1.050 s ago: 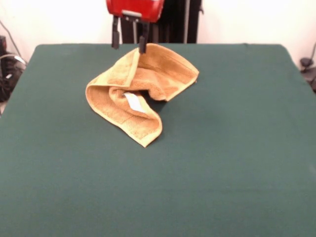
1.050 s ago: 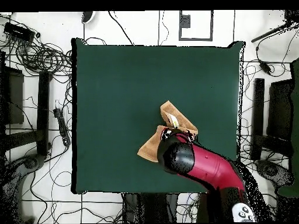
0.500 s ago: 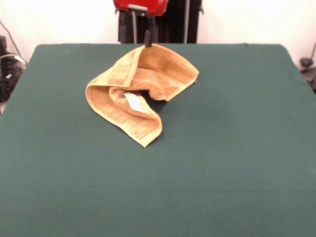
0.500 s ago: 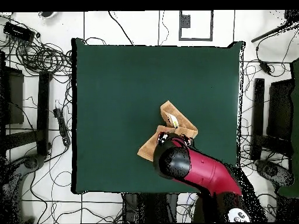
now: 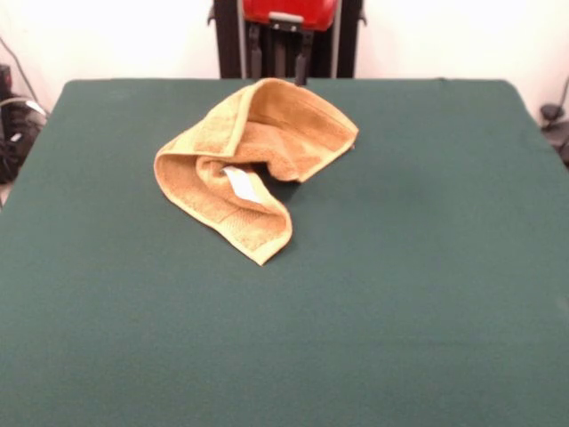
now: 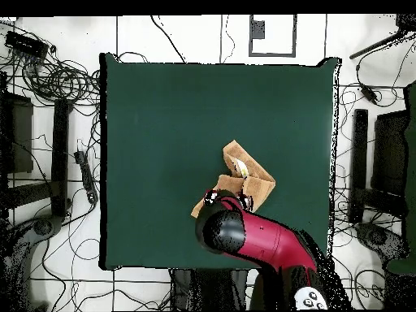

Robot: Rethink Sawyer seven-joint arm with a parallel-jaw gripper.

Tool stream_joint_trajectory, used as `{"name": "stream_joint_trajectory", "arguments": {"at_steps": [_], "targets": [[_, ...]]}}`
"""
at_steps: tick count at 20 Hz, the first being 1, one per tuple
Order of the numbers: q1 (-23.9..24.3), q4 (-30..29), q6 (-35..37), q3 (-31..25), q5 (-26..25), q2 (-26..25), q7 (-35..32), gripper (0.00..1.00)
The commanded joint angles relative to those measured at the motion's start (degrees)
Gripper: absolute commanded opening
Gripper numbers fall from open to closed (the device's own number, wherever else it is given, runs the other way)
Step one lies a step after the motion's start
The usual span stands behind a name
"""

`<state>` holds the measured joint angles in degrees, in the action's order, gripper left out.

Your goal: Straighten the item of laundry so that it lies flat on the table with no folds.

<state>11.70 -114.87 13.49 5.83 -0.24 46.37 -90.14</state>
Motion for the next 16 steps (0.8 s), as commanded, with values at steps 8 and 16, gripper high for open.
{"name": "stream_joint_trajectory", "arguments": {"at_steps": [8, 16], "targets": [[1.53, -1.94, -13.07, -6.74, -0.4, -13.91, -11.94, 1.0], [-1.92, -1.44, -15.76, -4.62, 1.72, -17.22, -13.39, 1.0]]}}
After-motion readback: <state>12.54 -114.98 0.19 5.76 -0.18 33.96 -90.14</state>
